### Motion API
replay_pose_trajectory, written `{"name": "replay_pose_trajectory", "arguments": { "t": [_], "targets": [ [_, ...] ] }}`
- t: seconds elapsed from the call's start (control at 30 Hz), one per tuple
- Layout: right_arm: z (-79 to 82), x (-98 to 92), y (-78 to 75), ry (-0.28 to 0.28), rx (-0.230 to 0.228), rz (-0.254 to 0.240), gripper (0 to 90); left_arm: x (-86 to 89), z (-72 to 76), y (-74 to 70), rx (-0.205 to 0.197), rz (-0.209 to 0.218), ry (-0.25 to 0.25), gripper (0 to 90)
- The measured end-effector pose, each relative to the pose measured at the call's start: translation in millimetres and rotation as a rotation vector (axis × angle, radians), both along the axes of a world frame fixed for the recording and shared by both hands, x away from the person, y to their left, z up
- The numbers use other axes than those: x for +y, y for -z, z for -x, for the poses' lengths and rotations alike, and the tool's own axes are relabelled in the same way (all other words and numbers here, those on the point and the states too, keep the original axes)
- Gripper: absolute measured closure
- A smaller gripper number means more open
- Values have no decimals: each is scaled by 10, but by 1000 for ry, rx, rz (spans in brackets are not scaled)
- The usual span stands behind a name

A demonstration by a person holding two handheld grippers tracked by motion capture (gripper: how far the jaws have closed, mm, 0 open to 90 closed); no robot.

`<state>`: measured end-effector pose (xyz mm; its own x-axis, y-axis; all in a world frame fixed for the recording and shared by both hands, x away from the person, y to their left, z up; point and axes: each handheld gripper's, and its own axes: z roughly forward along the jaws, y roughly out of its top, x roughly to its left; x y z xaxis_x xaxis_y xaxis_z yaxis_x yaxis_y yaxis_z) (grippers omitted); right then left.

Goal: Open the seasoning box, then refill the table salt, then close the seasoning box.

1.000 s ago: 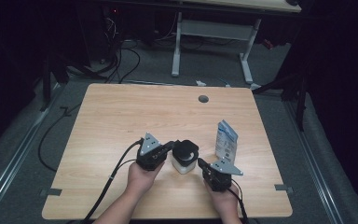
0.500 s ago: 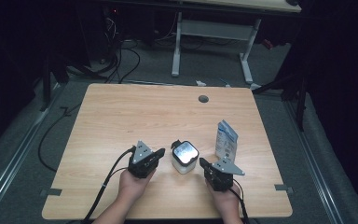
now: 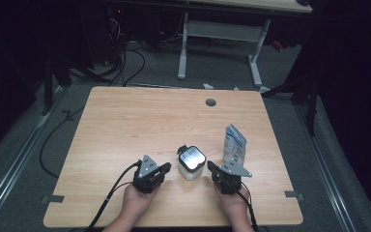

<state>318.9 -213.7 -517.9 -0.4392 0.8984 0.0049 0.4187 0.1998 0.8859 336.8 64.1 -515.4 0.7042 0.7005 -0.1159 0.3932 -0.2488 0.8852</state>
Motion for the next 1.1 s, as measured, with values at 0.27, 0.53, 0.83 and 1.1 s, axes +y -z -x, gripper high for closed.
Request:
{"name": "replay_pose_trajectory", "arguments": {
  "t": [0.27,0.53,0.83,1.1],
  "targets": [
    [-60,24,19,-14,11,15,900,-91,12,50,12,8,11,872],
    [113,109,-1,-66,-7,20,900,-30,-1,56,7,-4,-8,872],
    [-110,64,29,-30,6,26,900,200,-8,25,12,32,-65,872],
    [-32,116,40,-67,5,37,900,540,32,-46,-28,-23,-81,867]
  ]
}}
